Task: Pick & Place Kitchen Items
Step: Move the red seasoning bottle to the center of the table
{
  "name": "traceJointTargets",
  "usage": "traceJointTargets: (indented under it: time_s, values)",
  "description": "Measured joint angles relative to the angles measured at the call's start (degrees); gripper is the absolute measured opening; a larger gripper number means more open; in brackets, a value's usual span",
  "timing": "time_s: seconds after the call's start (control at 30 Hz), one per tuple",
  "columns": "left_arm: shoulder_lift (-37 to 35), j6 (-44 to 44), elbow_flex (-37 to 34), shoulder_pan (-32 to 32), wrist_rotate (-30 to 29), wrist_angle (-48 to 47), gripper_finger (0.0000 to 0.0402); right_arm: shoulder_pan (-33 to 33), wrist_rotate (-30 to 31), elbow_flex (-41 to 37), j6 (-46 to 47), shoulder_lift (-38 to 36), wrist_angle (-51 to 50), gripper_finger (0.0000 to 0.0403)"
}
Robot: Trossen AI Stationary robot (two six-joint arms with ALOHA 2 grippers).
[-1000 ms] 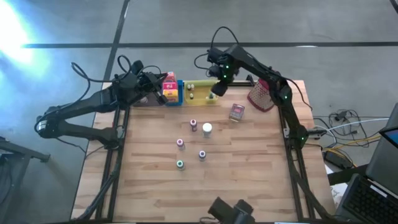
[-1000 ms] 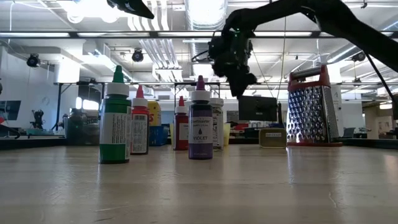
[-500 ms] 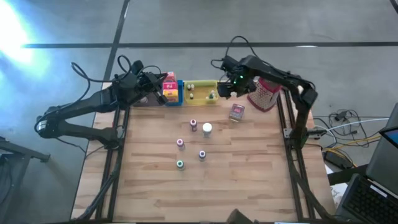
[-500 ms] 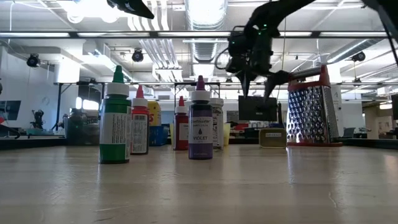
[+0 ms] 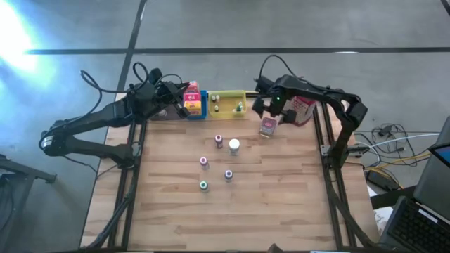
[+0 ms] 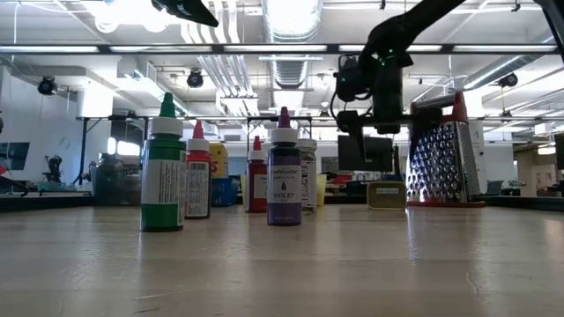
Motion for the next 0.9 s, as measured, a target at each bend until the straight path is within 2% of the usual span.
traceJointTargets:
  time_s: [0.4,0.67,0.9]
  values:
    - [0.0,0.0,0.0,0.0,0.0,0.0,0.0022,0.3,0.1,-1.9,1.1,0.0,3.8,0.0399]
    - [0.0,0.0,0.0,0.0,0.0,0.0,0.0022,0.3,10.6,-6.2,-0.1,0.0,9.3,0.0400]
    - [0.0,0.0,0.0,0.0,0.0,0.0,0.0022,-0.2,10.6,-8.0,1.4,0.0,13.4,0.0400]
